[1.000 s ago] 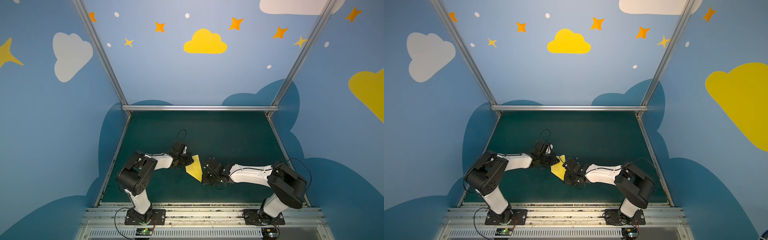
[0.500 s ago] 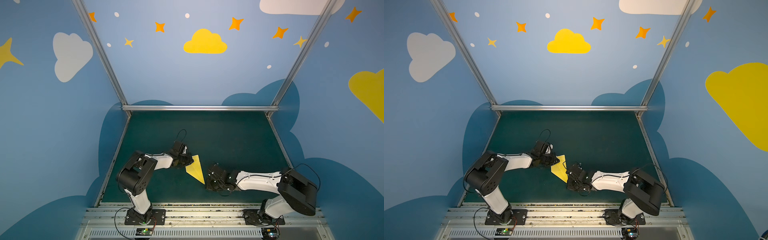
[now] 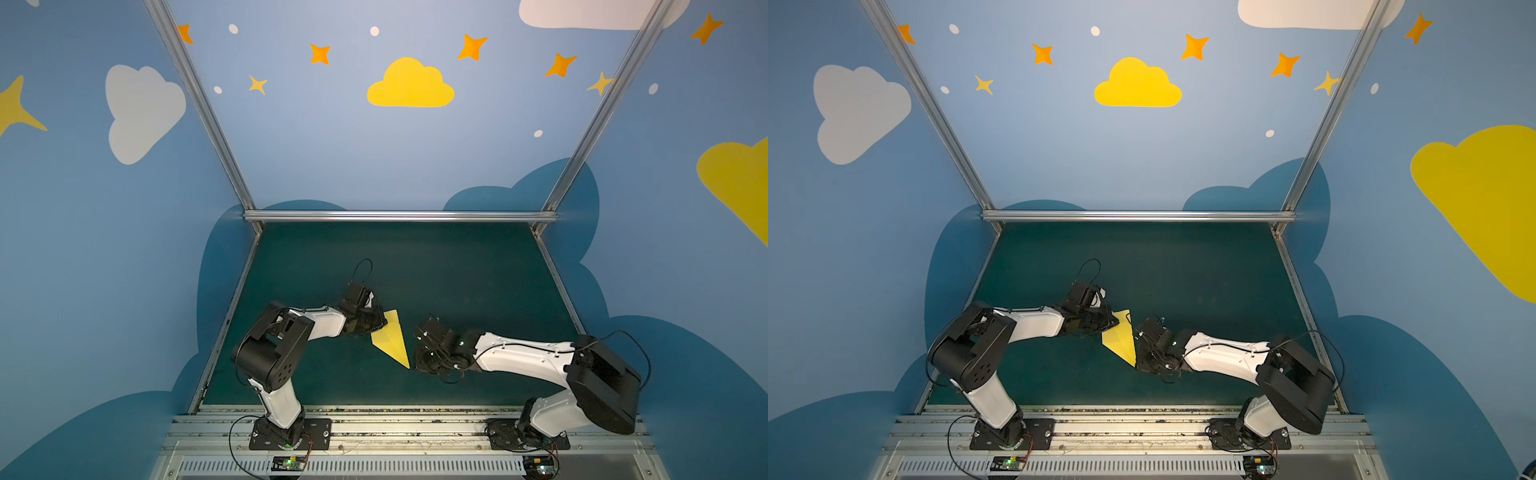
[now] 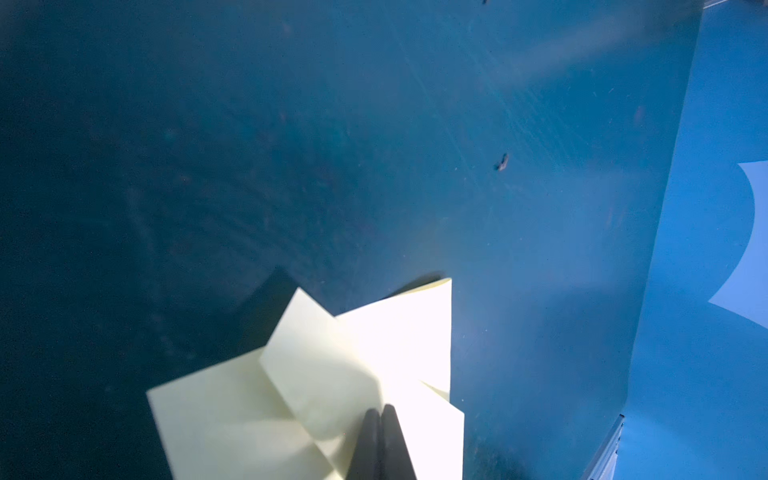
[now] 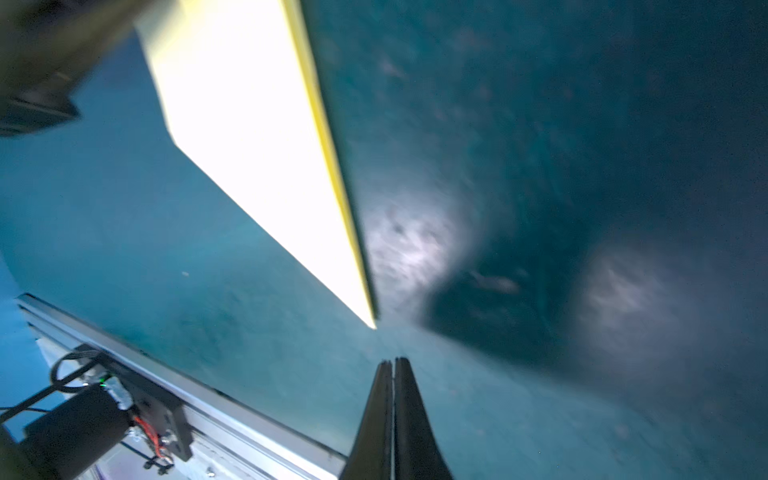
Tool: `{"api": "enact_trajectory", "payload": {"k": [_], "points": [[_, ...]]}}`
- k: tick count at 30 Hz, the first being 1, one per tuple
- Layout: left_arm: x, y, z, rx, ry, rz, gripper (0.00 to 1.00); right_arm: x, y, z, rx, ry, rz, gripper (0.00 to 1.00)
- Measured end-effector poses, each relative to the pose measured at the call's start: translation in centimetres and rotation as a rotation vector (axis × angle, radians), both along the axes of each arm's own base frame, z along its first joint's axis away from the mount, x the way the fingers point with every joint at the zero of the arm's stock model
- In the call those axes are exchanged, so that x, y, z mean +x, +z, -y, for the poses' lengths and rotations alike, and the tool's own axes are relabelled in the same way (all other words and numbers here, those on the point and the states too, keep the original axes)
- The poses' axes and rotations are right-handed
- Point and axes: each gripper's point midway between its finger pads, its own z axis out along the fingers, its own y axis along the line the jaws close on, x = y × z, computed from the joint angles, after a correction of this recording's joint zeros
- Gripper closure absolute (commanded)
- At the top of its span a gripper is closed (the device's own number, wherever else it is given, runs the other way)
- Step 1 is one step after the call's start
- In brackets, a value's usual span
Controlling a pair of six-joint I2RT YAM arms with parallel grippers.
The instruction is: Fold a paper plane with a square sheet of paper (fold left side to right side)
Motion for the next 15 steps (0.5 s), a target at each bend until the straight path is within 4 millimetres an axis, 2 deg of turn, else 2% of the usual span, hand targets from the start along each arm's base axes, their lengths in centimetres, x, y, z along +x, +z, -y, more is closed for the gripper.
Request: {"api": "enact_trajectory", "payload": {"k": [8, 15], "points": [[0.0, 0.0, -0.1, 0.002, 0.002, -0.001, 0.96, 1.9, -0.8, -2.2, -0.018, 0.02, 0.0, 1.0], [-0.2, 0.1, -0.3, 0.01, 0.005, -0.007, 0.96, 2.0, -2.3, -1.7, -0.051, 0.016, -0.013, 1.0]]}}
